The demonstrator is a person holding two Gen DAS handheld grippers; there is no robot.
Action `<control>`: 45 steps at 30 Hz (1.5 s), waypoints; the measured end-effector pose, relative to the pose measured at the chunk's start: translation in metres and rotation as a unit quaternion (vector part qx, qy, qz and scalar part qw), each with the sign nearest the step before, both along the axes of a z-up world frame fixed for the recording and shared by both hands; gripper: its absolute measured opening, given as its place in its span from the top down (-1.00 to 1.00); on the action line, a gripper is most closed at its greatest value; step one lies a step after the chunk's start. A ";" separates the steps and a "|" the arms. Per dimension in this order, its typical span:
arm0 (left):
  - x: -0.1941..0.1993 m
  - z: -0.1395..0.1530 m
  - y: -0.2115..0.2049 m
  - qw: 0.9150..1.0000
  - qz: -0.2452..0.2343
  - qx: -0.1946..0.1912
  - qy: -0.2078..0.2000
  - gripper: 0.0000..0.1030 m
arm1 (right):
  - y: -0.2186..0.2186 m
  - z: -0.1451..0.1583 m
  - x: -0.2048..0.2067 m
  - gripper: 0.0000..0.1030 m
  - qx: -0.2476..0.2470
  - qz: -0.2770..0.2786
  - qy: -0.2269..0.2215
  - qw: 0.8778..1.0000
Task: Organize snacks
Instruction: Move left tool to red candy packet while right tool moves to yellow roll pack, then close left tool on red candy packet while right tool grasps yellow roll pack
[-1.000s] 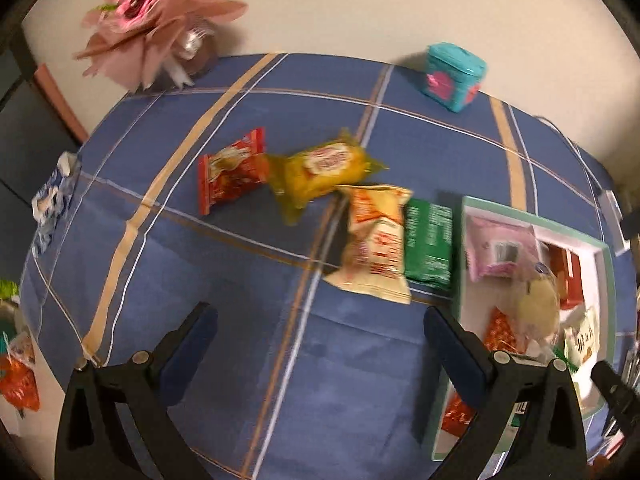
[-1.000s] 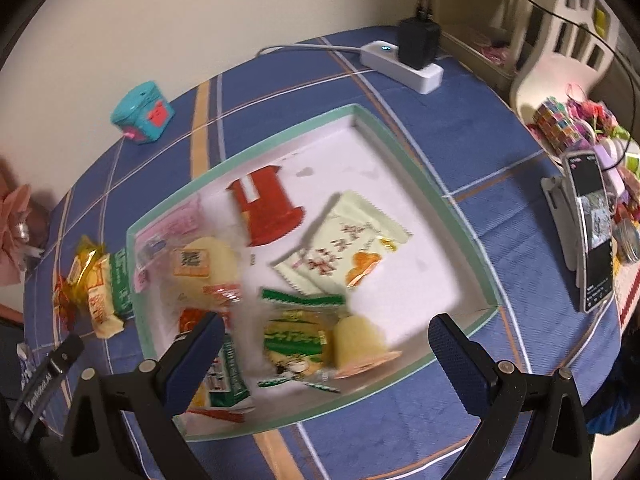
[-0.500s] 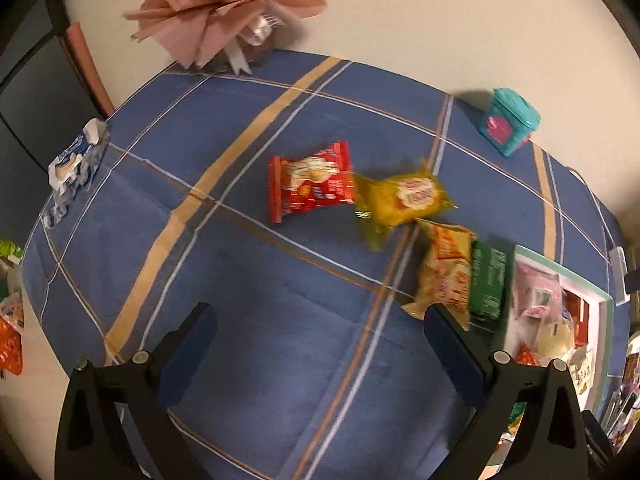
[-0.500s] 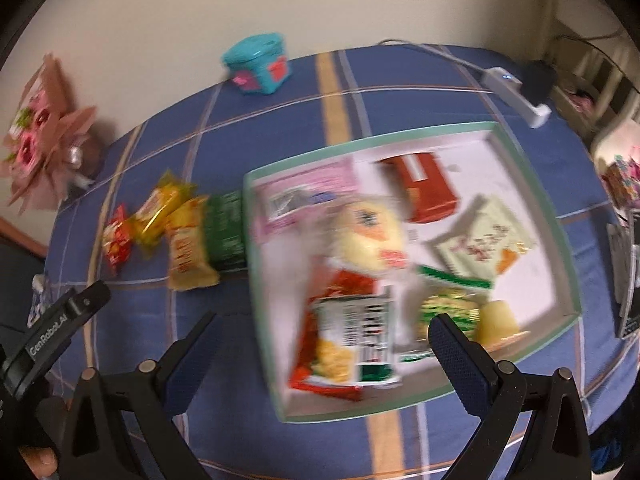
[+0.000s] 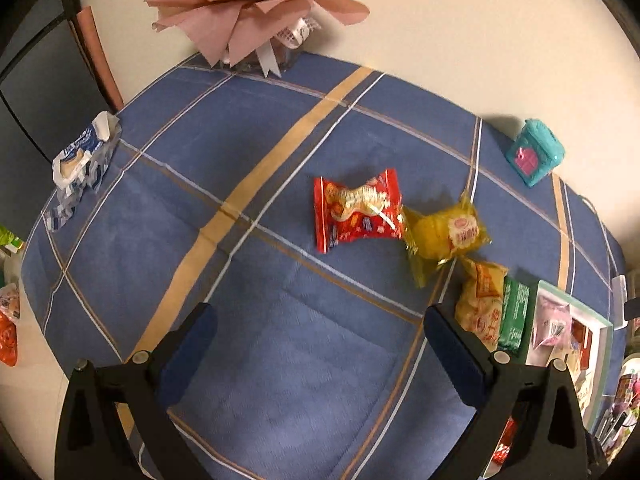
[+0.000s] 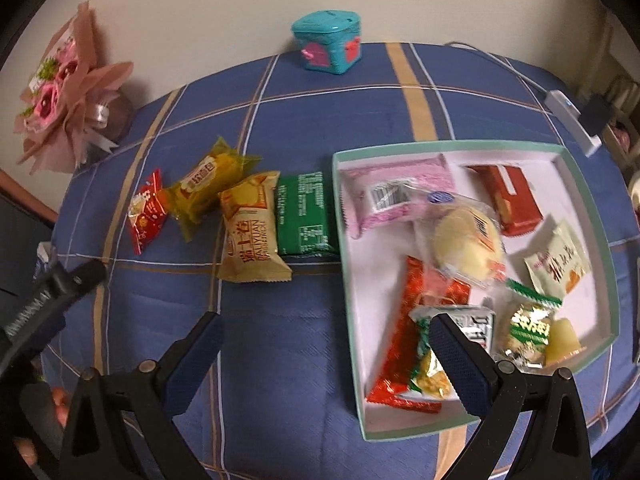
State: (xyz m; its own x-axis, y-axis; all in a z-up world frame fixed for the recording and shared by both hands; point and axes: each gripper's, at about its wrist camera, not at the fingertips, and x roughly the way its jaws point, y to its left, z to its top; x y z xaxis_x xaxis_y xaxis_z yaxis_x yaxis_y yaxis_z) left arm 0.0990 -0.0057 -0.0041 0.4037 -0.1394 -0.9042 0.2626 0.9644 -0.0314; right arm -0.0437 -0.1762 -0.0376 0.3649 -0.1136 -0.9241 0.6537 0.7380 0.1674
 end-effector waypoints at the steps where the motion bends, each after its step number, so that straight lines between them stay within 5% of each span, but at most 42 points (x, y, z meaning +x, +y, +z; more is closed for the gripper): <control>1: 0.001 0.001 0.000 1.000 -0.002 -0.002 -0.001 -0.99 | 0.000 -0.001 0.002 -1.00 0.002 0.001 -0.001 1.000; 12: 0.030 0.007 -0.004 0.999 -0.020 -0.013 -0.039 -0.99 | 0.005 0.007 0.025 -1.00 -0.049 0.014 -0.011 0.999; 20: 0.051 -0.005 -0.007 0.999 -0.033 -0.035 0.003 -0.99 | 0.009 0.027 0.040 -1.00 -0.062 0.021 -0.078 0.995; 32: 0.069 -0.016 -0.013 0.997 -0.044 -0.057 0.022 -0.99 | 0.012 0.010 0.068 -0.99 -0.047 0.032 -0.075 0.996; 45: 0.093 -0.053 -0.031 0.997 -0.034 -0.054 0.040 -0.99 | 0.011 -0.018 0.093 -0.59 -0.041 0.055 -0.054 0.996</control>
